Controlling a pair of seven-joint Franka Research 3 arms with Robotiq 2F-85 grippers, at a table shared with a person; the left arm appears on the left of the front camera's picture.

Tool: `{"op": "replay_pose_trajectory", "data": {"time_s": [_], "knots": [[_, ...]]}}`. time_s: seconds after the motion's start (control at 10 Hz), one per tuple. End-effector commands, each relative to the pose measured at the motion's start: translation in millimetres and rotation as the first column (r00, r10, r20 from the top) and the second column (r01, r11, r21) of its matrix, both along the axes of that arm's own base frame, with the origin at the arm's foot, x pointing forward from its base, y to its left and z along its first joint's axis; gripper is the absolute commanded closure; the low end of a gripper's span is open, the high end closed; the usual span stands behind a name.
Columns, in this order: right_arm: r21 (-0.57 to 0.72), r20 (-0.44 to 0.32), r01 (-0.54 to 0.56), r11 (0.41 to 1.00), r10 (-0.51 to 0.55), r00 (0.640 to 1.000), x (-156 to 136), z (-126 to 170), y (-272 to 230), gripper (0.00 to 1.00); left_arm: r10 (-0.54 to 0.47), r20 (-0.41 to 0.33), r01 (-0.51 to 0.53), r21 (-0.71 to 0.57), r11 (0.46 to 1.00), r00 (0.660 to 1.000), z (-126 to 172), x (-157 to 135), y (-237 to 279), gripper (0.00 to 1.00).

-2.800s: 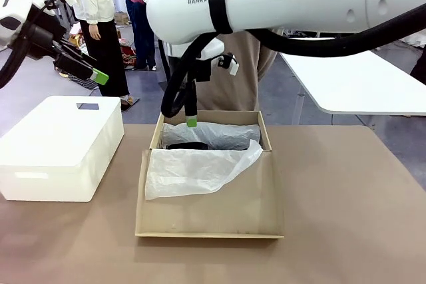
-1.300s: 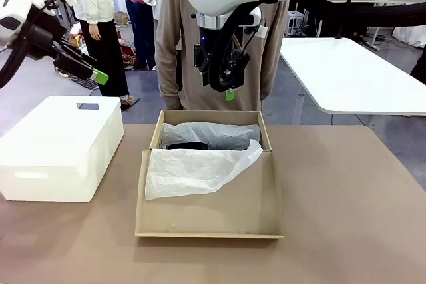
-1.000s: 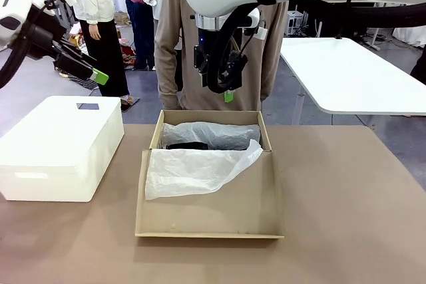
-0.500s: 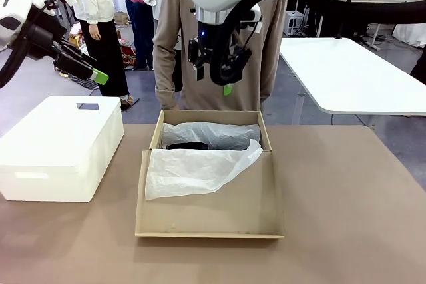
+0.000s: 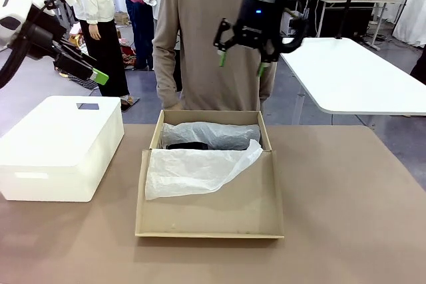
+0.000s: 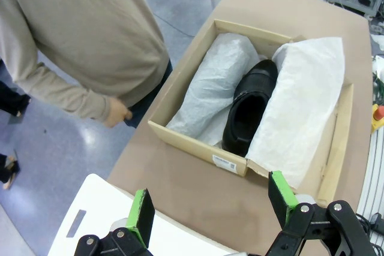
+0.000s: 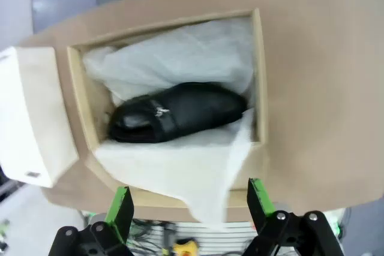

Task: Pack the shoes into the box.
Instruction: Close the Shoes Box.

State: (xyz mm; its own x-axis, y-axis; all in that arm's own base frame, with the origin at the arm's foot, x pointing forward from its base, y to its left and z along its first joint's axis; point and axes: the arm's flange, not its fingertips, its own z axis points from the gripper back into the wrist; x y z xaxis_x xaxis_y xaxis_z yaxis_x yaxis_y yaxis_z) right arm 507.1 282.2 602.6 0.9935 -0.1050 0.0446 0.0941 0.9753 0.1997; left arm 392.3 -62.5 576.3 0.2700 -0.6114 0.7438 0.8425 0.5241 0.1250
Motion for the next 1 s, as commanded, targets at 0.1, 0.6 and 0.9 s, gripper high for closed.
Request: {"op": "replay_pose_trajectory", "data": {"time_s": [0.1,0.6,0.9], "knots": [[-0.119,0.107,-0.292,0.949,0.305,0.946,-11,-1,-62,0.0,-0.024,0.011,0.024,-0.015,1.0,1.0,0,2,2,0.0],[-0.164,0.073,-0.322,0.932,0.338,0.938,-5,6,-72,0.0,-0.024,0.011,0.024,-0.015,1.0,1.0,0,2,2,0.0],[-0.164,0.073,-0.322,0.932,0.338,0.938,-5,6,-72,0.0,-0.024,0.011,0.024,-0.015,1.0,1.0,0,2,2,0.0]]}}
